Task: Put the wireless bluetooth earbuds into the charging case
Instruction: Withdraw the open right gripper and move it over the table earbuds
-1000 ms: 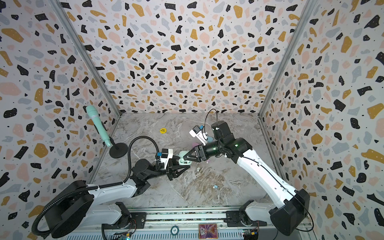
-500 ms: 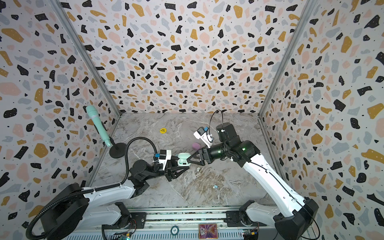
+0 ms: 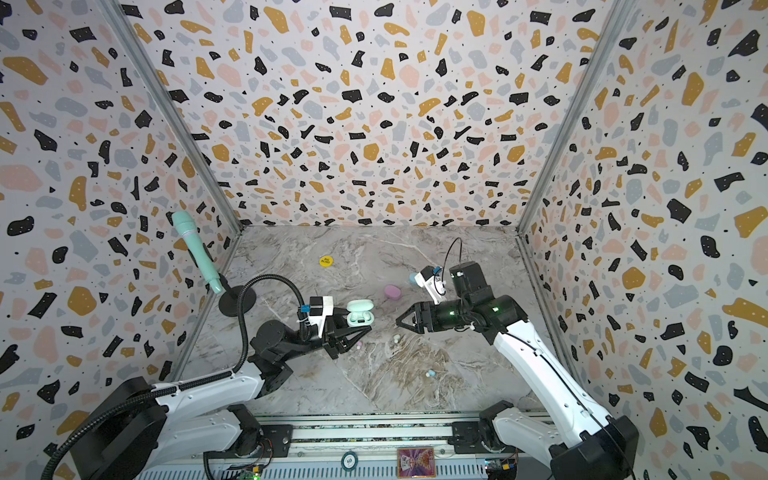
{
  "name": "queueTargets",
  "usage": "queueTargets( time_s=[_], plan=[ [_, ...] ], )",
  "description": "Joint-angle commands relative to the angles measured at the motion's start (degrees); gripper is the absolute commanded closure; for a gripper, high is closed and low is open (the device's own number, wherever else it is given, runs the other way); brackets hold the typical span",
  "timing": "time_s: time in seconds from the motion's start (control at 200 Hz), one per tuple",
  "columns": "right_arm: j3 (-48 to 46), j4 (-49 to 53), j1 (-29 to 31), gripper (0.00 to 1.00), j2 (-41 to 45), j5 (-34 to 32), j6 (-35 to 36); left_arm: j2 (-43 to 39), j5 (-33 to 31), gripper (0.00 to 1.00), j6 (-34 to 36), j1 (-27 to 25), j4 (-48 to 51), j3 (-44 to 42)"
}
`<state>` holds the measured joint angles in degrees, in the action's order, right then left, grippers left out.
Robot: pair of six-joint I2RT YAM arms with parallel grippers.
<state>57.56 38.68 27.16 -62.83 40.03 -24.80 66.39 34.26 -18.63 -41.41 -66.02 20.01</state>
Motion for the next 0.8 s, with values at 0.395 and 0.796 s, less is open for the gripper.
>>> queueTargets(
  time_s=[0.395, 0.796],
  plan=[
    [-12.6, -22.4, 11.8, 0.26, -13.1, -27.6, -30.5, -2.9, -4.0, 0.86, -0.6, 0.6, -4.1, -4.5],
    [-9.1, -26.8, 12.3, 0.35, -24.8, -26.7, -32.3, -4.8, -4.4, 0.86, 0.0, 0.7, -3.2, -5.5]
  ],
)
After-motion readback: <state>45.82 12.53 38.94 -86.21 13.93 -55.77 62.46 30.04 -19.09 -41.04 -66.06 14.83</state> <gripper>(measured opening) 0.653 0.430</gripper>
